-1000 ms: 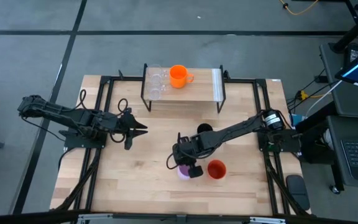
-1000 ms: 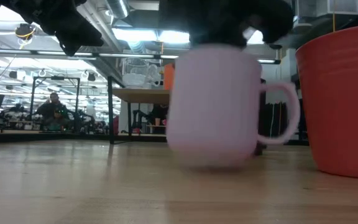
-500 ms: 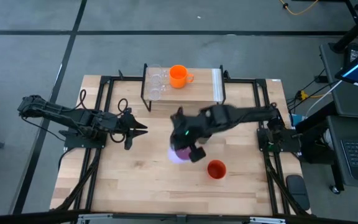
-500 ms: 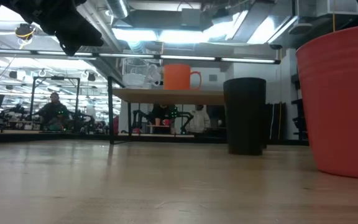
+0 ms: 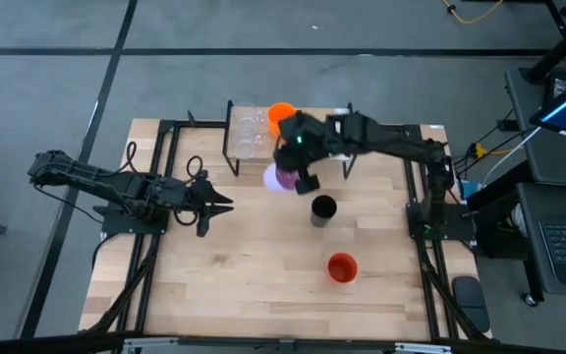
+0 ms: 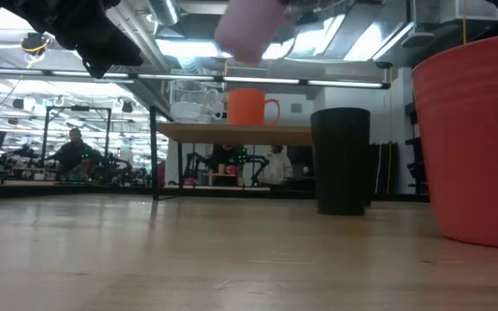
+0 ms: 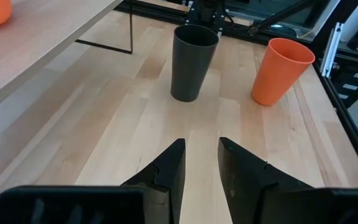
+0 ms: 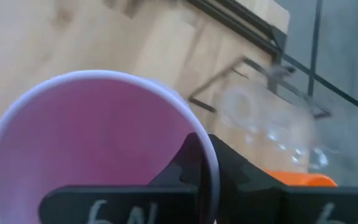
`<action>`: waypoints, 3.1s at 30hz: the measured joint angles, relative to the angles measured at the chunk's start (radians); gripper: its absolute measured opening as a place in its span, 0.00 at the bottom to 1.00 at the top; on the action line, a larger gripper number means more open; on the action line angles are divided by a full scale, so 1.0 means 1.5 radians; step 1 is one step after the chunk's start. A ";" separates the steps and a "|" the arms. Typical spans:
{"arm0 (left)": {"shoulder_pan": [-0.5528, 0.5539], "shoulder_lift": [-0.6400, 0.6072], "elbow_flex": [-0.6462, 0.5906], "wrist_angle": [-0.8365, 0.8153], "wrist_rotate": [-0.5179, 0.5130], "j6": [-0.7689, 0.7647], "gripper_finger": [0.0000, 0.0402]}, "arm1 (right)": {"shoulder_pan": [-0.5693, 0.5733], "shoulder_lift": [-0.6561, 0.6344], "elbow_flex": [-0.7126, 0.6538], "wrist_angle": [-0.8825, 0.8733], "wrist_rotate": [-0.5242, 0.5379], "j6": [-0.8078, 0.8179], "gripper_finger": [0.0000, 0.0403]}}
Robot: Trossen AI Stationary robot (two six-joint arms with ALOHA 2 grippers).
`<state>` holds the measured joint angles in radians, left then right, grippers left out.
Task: Stack small to large cups/mugs on shelf
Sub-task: Put the pink mug on top of the shelf
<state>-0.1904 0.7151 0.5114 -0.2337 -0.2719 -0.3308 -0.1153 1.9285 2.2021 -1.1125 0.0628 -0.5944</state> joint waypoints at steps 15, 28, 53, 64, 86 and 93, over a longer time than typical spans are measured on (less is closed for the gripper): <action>0.000 0.000 0.000 0.005 0.000 -0.004 0.22 | -0.129 0.000 -0.078 0.032 -0.131 -0.058 0.03; 0.000 0.000 0.000 0.008 0.000 -0.002 0.22 | -0.149 0.000 -0.122 0.047 -0.132 -0.090 0.03; 0.000 0.000 0.000 0.007 0.000 0.000 0.22 | -0.257 0.006 -0.122 0.028 -0.150 -0.164 0.03; 0.000 0.000 0.000 0.007 0.000 -0.002 0.22 | -0.279 0.006 -0.122 0.017 -0.150 -0.173 0.04; 0.000 0.000 0.000 0.007 0.000 -0.005 0.22 | -0.285 0.006 -0.122 0.015 -0.183 -0.168 0.15; 0.000 0.000 0.000 0.007 0.000 -0.005 0.22 | -0.285 0.006 -0.122 0.016 -0.183 -0.168 0.17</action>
<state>-0.1902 0.7151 0.5114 -0.2230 -0.2722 -0.3382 -0.5434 1.9381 2.0190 -1.0882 -0.2115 -0.8468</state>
